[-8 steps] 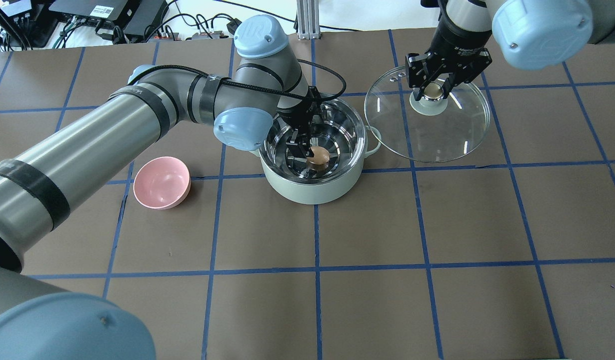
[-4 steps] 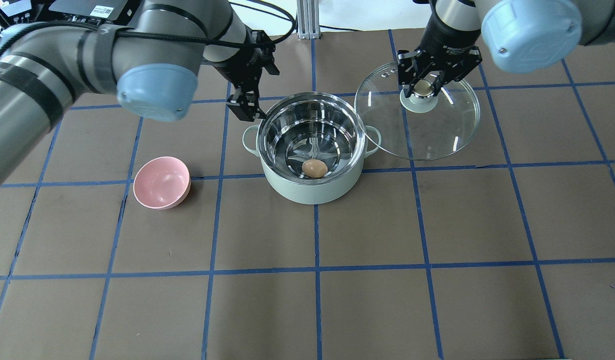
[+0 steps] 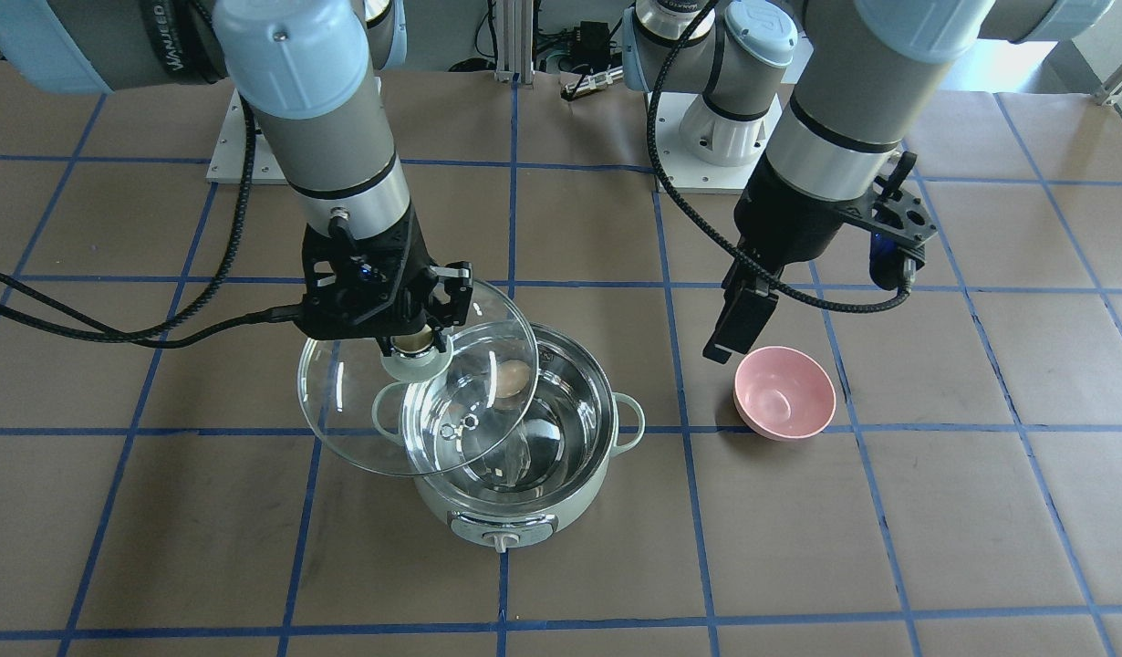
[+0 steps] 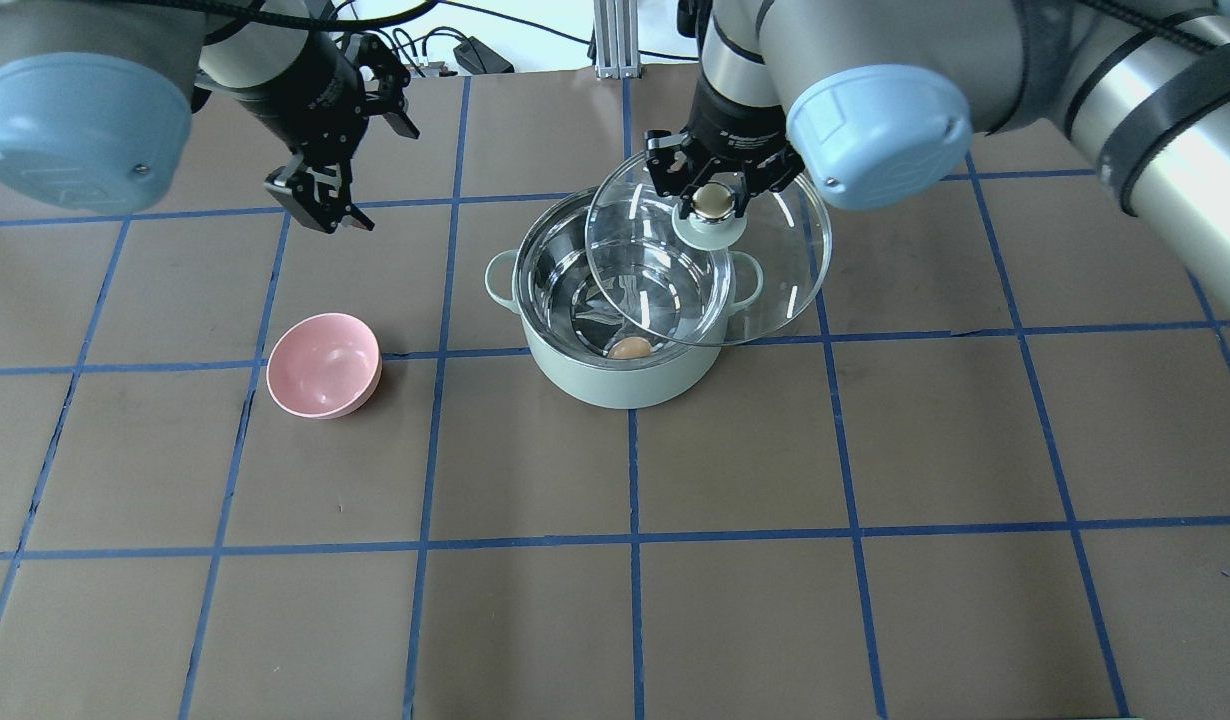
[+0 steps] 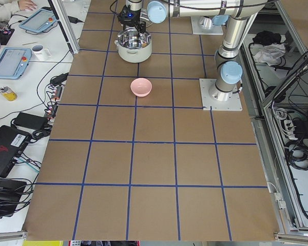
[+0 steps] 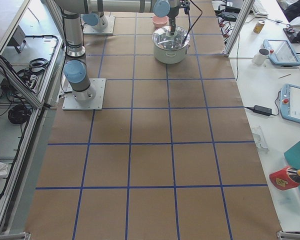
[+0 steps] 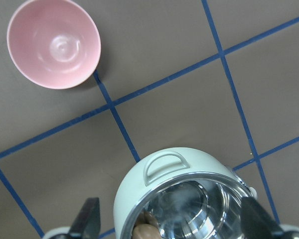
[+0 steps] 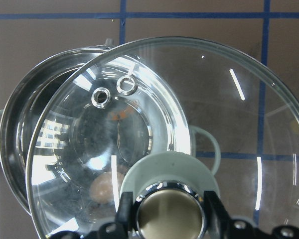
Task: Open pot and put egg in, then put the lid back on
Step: 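Lower the glass lid onto the pot with the right gripper while the left arm withdraws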
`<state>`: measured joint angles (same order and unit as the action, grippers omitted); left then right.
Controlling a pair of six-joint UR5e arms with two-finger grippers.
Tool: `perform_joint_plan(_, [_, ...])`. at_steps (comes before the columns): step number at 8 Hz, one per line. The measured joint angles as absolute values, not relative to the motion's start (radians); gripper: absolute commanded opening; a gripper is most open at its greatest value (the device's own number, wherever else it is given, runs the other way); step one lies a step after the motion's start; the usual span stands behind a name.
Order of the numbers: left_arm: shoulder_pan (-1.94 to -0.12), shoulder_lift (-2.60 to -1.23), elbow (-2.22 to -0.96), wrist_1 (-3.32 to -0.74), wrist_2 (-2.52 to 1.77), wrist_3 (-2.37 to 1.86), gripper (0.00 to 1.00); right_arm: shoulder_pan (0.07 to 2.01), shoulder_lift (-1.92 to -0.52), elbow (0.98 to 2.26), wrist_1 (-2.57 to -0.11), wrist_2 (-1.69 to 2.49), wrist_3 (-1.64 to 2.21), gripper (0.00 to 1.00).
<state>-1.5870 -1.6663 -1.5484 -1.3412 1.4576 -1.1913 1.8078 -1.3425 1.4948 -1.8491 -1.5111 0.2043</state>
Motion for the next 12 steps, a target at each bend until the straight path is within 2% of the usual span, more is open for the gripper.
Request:
perform_joint_plan(5, [-1.459,-1.58,-1.545,-1.401,1.614,-0.822,1.0,1.899,-1.258,1.471,-1.925,-1.51,0.317,0.0])
perform_joint_plan(12, [-1.441,-1.561,-1.552,-1.401,1.665,-0.424,1.0,1.919,-1.199,1.462,-1.936,-1.508,0.327,0.0])
